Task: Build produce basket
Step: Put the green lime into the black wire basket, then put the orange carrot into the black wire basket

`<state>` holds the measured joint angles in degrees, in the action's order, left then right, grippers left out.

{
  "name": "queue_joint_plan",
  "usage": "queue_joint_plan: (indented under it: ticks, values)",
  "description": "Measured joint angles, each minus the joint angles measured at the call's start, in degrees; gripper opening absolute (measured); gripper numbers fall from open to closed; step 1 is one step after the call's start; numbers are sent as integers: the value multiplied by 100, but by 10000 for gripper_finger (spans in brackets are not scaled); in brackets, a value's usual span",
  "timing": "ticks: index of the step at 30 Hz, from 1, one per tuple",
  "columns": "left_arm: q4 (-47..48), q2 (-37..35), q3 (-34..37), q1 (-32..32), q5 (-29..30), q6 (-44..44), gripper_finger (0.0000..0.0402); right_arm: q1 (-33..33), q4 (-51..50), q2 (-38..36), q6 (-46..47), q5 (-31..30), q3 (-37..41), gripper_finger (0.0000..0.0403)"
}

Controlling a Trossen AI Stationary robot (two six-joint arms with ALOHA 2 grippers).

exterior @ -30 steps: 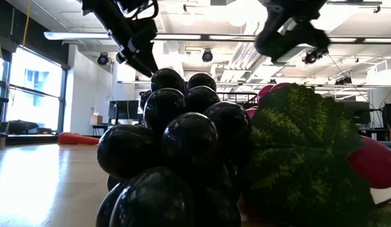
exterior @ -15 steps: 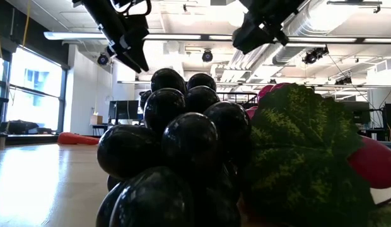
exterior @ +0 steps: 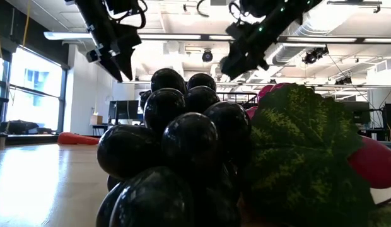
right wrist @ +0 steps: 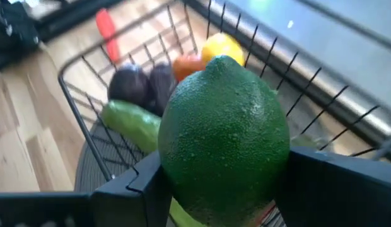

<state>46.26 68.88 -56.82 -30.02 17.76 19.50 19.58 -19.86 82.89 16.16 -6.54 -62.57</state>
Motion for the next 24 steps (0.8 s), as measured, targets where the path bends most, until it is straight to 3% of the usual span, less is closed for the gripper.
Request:
queue_joint_plan:
  ticks: [6,11,24]
  values:
    - [459,0,0,-108,-48,358,232,70,-11,420,-17,99,0,201]
    - [803,0,0,-125,-52,470,232,245,-16,534,-16,554,0,203]
    - [1014,2,0,-125,13,935,232,536,342,530,-231,767,-8,265]
